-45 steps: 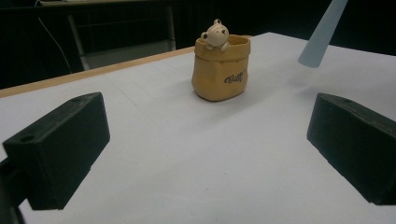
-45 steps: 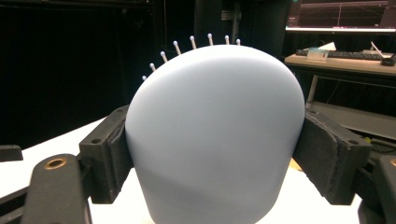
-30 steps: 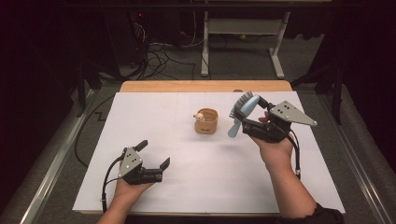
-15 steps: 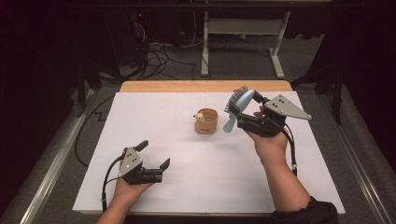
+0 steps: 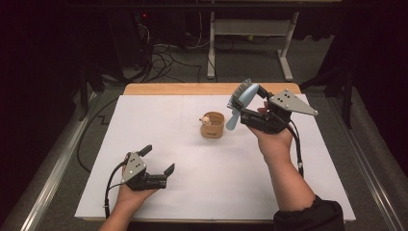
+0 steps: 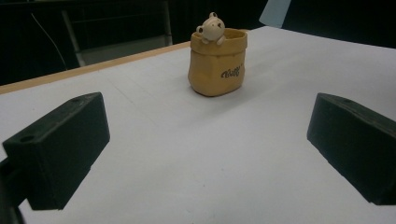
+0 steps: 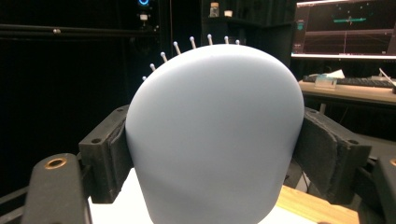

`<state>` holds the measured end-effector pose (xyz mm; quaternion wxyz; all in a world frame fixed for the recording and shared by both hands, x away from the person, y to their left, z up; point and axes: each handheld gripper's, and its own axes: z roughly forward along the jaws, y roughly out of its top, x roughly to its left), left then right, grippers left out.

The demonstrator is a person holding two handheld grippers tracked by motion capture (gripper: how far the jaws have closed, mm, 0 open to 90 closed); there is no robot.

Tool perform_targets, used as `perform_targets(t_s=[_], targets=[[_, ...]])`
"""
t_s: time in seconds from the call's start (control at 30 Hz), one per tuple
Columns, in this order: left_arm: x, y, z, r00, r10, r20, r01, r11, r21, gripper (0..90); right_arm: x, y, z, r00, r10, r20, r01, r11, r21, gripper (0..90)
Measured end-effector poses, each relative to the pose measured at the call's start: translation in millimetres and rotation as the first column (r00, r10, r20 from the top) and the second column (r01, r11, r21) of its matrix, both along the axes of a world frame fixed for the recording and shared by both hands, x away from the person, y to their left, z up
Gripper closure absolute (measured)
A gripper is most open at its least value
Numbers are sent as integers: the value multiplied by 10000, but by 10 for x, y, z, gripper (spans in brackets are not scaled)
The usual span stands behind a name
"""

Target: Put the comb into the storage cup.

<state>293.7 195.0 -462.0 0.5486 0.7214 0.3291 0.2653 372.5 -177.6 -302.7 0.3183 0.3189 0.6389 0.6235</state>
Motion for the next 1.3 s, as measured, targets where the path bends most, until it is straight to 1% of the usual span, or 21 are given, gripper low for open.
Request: perform_targets(t_s=[0.03, 0.1, 0.17, 0.2, 0.27, 0.3, 0.4, 0.53, 0.67, 0.87, 1.03, 1.1, 1.2, 1.3], targets=[[-1, -1, -4, 10000, -46, -43, 46, 10000, 72, 0, 8, 7, 11, 10000, 8, 45, -8, 10000, 6, 209], [3, -3, -8, 9999, -81, -105, 82, 9999, 88, 0, 22, 21, 33, 9999, -4, 103, 4, 10000, 39, 209], [1, -1, -6, 10000, 10, 36, -10, 9999, 170, 0, 38, 32, 58, 10000, 14, 94, -15, 9999, 142, 209], [1, 2, -5, 10000, 40, 73, -41, 9999, 148, 0, 47, 41, 72, 9999, 14, 123, -16, 9999, 154, 209], [3, 9, -7, 10000, 9, -18, -9, 9999, 121, 0, 63, 63, 95, 9999, 25, 153, -27, 9999, 146, 209], [-1, 10, -10, 10000, -14, -31, 15, 9998, 218, 0, 69, 76, 105, 9999, 10, 147, -12, 9999, 151, 209], [-7, 2, -19, 10000, -65, 17, 65, 9995, 297, 0, 96, 118, 126, 9997, 48, 252, -52, 9998, 174, 210], [-11, 3, -14, 9999, -23, 106, 21, 9996, 277, 0, 150, 183, 143, 9996, 113, 252, -119, 9997, 220, 209], [-21, 4, -10, 9998, -27, 193, 21, 9995, 308, 0, 214, 262, 107, 9997, 158, 206, -162, 9997, 178, 209], [-29, 0, -9, 9997, -154, 180, 148, 9994, 317, 0, 316, 340, 30, 9999, 162, -1, -162, 9995, 265, 209], [-22, 5, -11, 9997, -143, 180, 138, 9996, 239, 0, 405, 381, -29, 9998, 140, -129, -135, 9993, 345, 209], [-19, 7, -12, 9998, -152, 135, 148, 9995, 289, 0, 438, 393, -56, 9997, 118, -197, -112, 9994, 339, 209], [-20, 9, -13, 9997, -137, 182, 132, 9996, 252, 0, 478, 411, -95, 9994, 92, -343, -82, 9995, 298, 209], [-14, 16, -18, 9998, -133, 168, 128, 9995, 291, 0, 506, 421, -122, 9992, 88, -383, -79, 9997, 252, 209]])
